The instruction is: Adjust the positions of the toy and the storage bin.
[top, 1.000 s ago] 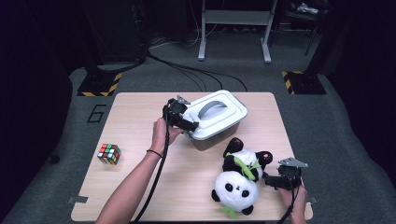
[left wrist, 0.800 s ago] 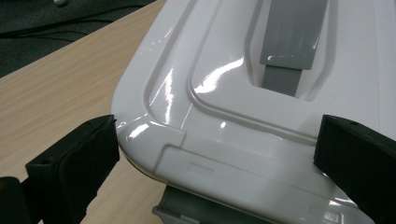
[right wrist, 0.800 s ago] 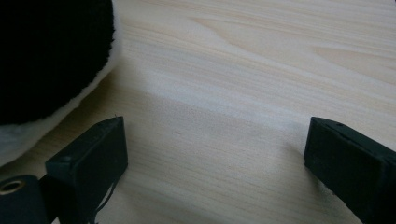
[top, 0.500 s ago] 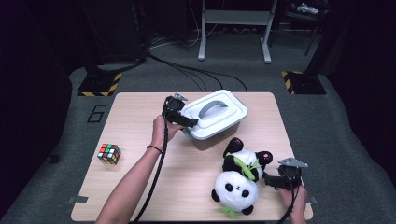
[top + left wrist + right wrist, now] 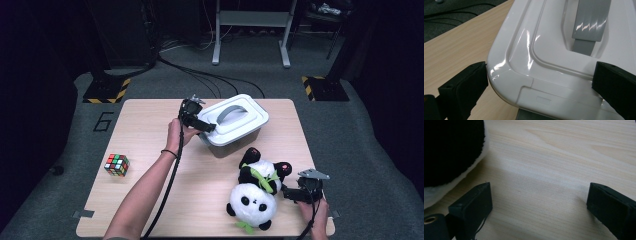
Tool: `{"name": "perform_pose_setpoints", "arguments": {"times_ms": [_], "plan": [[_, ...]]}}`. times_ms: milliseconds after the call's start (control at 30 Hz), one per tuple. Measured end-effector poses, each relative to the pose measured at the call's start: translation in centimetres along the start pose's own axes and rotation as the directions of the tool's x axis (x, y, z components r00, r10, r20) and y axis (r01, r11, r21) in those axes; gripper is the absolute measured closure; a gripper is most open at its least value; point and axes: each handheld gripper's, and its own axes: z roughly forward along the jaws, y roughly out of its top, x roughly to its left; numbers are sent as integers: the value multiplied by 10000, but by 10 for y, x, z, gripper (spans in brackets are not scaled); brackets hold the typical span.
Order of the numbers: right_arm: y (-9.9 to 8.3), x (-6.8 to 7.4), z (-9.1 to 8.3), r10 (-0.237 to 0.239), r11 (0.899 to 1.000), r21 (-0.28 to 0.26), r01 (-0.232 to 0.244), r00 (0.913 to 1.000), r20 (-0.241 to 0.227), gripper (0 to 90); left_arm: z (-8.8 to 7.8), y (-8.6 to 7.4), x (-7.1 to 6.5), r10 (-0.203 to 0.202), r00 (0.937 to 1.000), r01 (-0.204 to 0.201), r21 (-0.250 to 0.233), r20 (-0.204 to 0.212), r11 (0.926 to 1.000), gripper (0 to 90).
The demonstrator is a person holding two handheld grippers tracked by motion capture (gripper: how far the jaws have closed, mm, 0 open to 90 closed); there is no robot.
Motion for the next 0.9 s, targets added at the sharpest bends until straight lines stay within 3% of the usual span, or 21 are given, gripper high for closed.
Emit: {"name": "perform_pose_setpoints", "arguments": {"times_ms": [200, 467, 633, 900], "plan": [[0, 0, 0, -2, 10000, -6, 2, 10000, 1, 53, -4, 0, -1, -99, 9998, 97, -112, -194, 9999, 1], [0, 0, 0, 7, 10000, -4, -7, 10000, 9, 53, -38, -9, -11, 66, 9988, -92, -527, -495, 9986, 1], [0, 0, 0, 23, 10000, -3, -23, 10000, 28, 52, -54, -24, -17, 84, 9988, -114, -620, -485, 9980, 1], [1, -2, -3, 19, 9998, 184, -16, 9998, -197, 32, -71, -61, -29, 33, 9991, -63, -728, -414, 9973, 1]]}}
